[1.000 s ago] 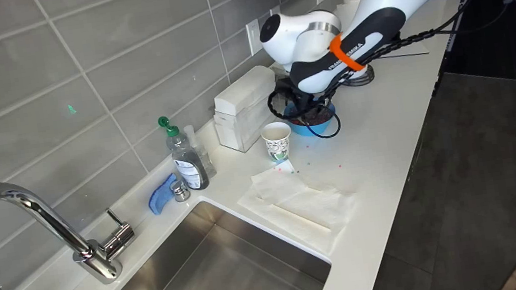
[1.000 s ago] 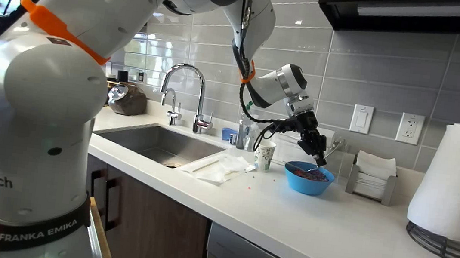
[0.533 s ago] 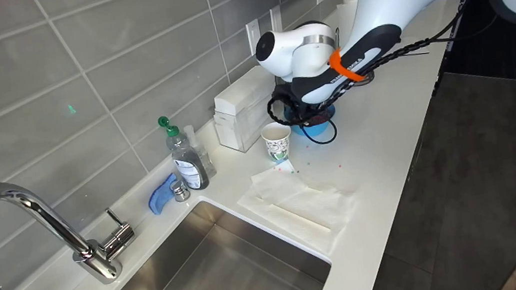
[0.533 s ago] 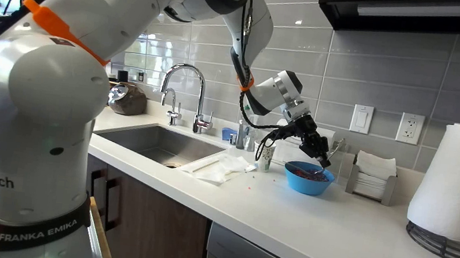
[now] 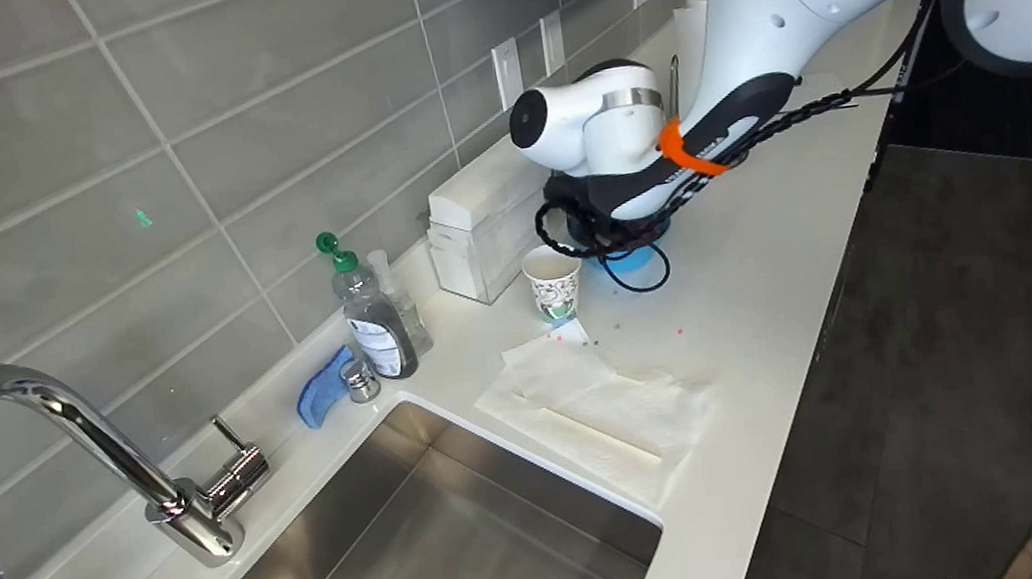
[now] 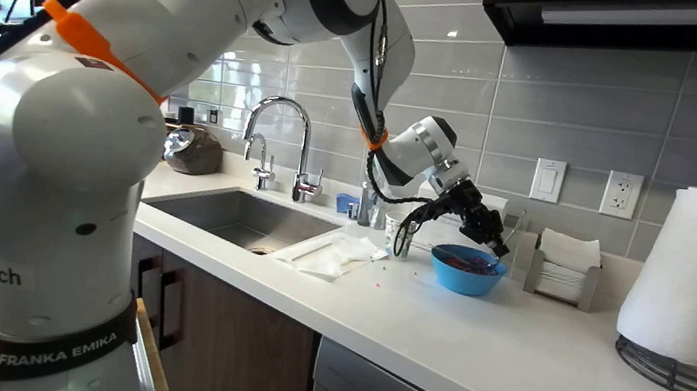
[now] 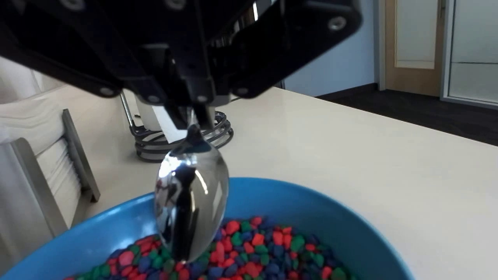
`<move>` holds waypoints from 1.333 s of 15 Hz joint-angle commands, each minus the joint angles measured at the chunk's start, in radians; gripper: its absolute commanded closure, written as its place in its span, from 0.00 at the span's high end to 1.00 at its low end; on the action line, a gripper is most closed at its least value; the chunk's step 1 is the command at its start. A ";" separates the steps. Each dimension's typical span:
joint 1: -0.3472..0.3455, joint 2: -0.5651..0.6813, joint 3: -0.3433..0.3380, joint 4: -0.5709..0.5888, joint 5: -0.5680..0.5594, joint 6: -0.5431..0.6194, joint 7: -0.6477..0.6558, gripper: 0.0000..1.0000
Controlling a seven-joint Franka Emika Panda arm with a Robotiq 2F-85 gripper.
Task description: Use the spoon to place some cereal from the blue bowl into the coffee cup twice.
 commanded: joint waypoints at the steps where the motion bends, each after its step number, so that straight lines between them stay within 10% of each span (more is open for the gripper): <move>1: -0.002 0.048 0.003 0.032 -0.064 0.019 0.059 0.02; 20: -0.098 0.054 0.094 0.028 0.198 0.092 -0.170 0.02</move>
